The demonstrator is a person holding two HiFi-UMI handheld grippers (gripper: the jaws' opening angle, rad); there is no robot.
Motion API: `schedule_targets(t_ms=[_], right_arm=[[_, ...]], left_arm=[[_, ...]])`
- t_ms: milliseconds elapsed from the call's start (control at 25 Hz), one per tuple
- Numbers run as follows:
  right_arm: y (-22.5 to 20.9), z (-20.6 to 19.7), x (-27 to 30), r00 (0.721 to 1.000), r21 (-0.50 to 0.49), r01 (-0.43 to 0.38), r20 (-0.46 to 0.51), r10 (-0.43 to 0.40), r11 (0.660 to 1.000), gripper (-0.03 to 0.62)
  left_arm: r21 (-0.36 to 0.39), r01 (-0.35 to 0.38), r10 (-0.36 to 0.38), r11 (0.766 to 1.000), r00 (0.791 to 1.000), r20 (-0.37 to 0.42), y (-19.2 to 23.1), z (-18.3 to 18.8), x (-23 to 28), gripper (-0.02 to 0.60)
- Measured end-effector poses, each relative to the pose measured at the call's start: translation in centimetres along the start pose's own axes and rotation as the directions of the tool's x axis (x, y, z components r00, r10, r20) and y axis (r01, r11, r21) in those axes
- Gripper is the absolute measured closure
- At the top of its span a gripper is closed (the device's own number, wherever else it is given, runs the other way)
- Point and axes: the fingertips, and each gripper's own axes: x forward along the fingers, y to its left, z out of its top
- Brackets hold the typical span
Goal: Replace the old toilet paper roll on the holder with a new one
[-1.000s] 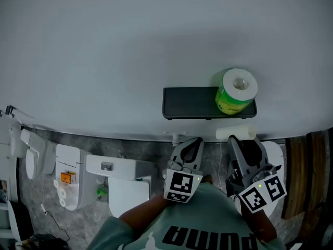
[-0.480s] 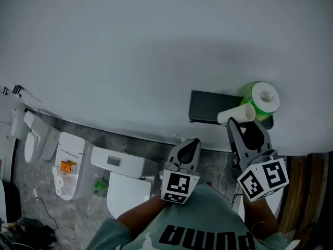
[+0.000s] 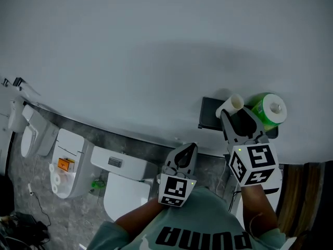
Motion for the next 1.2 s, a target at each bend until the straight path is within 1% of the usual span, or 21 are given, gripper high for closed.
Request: schedule_targets(t_ms=[320,680,920,1120,1200], right_arm=[[0.0,-0.8,1.4,0.998,-0.044,0.037,-0.054,-0.039,0.998,0.418],[0.2,-0.8,2.0,0.996,-0.081,0.052,-0.068,-0.057,0.995,0.416],[0.6,-1.3,2.2,0.996,-0.069,0.028,-0.077,-0.034,0.997,0.413],[0.3,-0.9,1.1,0.998,-0.039,0.043,-0.047,-0.045,0.998,0.369],[0.1,-0.9,0.4,0.998,-0.024,0.052,-0.030,-0.052,0.998,0.364]], left_arm=[[-0.020,0.004,-0.005,1.000,1.000,-0.005,1.1,-0.8,-0.1,0.577],[-0.022,0.011,-0.011,1.000,1.000,-0.003,1.7,-0.6,-0.5,0.577],[-0.024,0.019,-0.019,1.000,1.000,-0.003,1.7,-0.9,-0.6,0.577],[-0.019,0.032,-0.032,0.999,0.999,-0.001,1.2,-0.5,-0.5,0.577],[-0.016,0.041,-0.041,0.999,0.999,-0.003,1.0,-0.6,-0.3,0.577]])
